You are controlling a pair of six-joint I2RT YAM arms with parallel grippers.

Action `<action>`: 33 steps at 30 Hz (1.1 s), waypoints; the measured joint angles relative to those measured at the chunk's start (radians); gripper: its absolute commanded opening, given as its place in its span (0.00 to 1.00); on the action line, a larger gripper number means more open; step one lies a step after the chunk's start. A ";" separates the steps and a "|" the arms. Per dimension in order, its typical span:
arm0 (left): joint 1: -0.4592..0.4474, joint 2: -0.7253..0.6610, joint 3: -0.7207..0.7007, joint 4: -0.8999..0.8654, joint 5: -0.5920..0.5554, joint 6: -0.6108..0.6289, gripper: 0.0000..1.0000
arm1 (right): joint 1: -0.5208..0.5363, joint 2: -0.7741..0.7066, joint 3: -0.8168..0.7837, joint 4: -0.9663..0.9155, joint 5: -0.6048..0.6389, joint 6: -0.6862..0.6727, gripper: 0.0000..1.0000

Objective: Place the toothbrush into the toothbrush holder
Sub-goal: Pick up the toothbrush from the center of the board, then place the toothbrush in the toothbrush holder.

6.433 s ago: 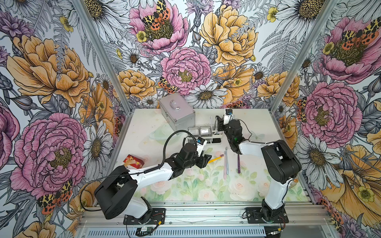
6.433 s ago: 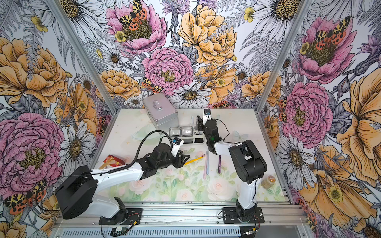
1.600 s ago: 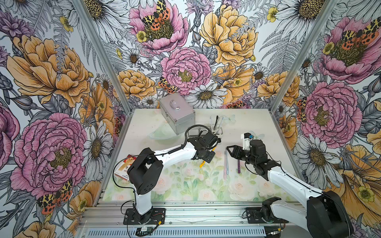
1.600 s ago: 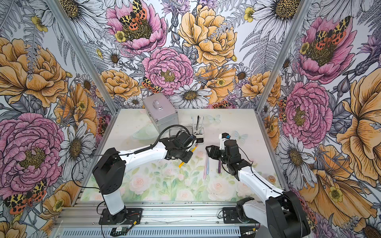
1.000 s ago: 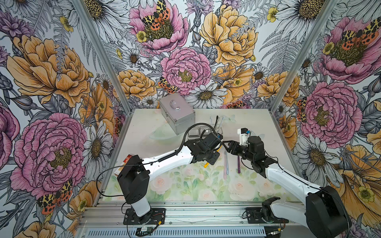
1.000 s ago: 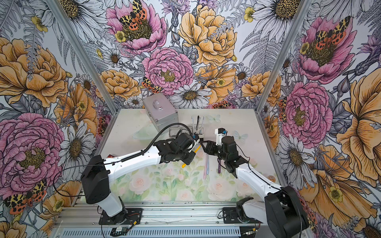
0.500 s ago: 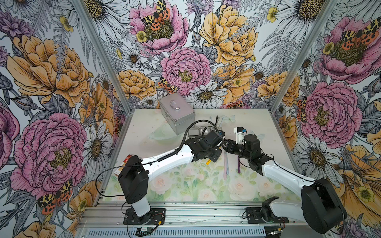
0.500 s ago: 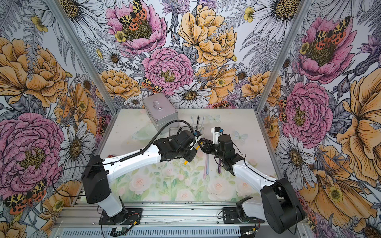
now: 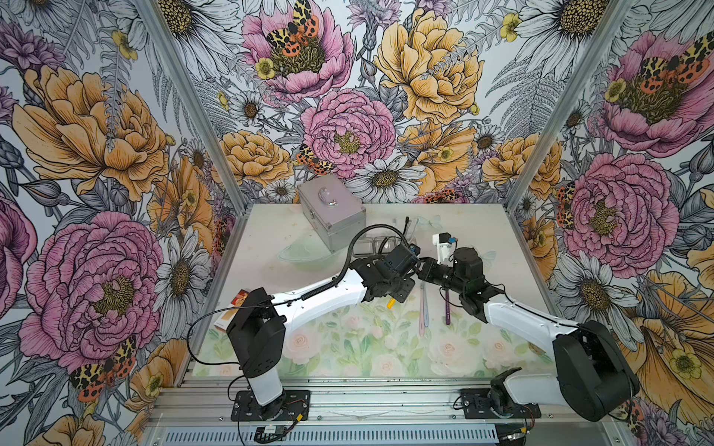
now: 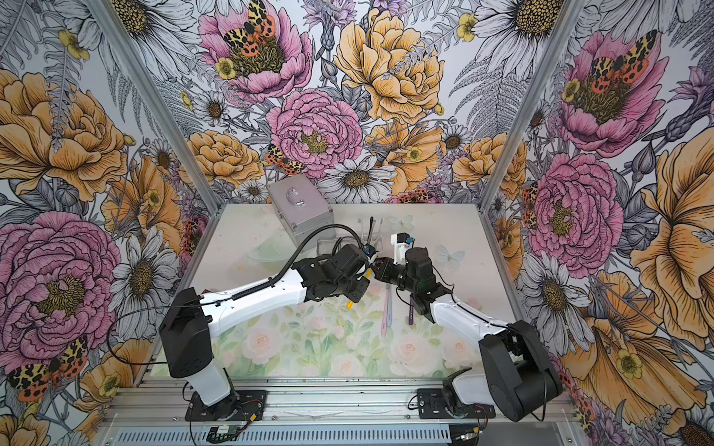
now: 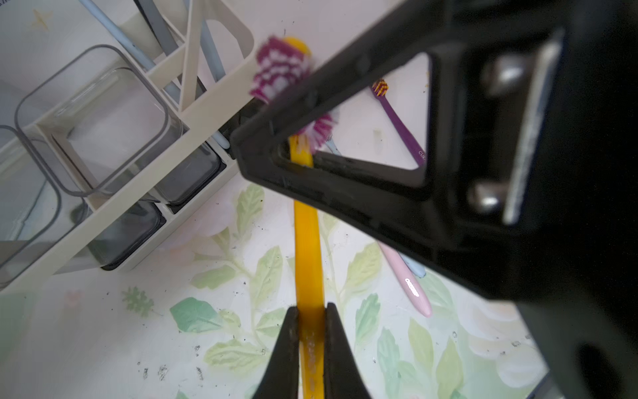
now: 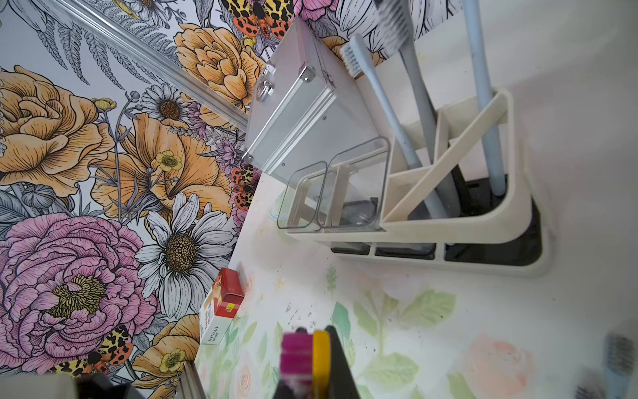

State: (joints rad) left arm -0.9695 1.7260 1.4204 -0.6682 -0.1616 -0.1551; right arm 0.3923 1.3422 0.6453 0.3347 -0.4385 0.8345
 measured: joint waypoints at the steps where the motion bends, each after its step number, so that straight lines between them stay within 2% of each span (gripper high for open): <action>1: 0.000 0.000 0.000 0.000 -0.003 -0.001 0.24 | 0.000 0.000 0.000 0.000 0.003 0.000 0.00; 3: -0.002 0.000 0.000 0.003 -0.011 0.008 0.39 | 0.000 -0.001 0.000 -0.002 0.011 -0.003 0.00; 4: -0.002 -0.002 0.000 0.003 -0.019 0.005 0.41 | 0.000 -0.001 0.000 -0.008 0.018 -0.006 0.00; 8: -0.003 -0.037 -0.050 0.047 -0.033 0.016 0.43 | 0.000 -0.013 0.017 -0.080 0.047 -0.050 0.00; 14: -0.003 -0.216 -0.296 0.207 0.018 0.068 0.45 | 0.000 -0.043 0.170 -0.275 0.143 -0.185 0.00; 20: -0.002 -0.375 -0.537 0.456 0.098 0.130 0.52 | 0.000 -0.079 0.314 -0.343 0.251 -0.296 0.00; 25: -0.001 -0.409 -0.649 0.597 0.119 0.153 0.54 | 0.000 -0.042 0.404 -0.361 0.333 -0.366 0.00; 33: 0.025 -0.412 -0.731 0.740 0.122 0.151 0.57 | 0.004 0.097 0.497 -0.351 0.429 -0.489 0.00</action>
State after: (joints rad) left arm -0.9447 1.3140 0.6895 0.0719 -0.0399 -0.0040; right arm 0.3965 1.4391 1.1427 -0.0158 -0.0097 0.3454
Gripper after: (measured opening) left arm 0.567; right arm 0.085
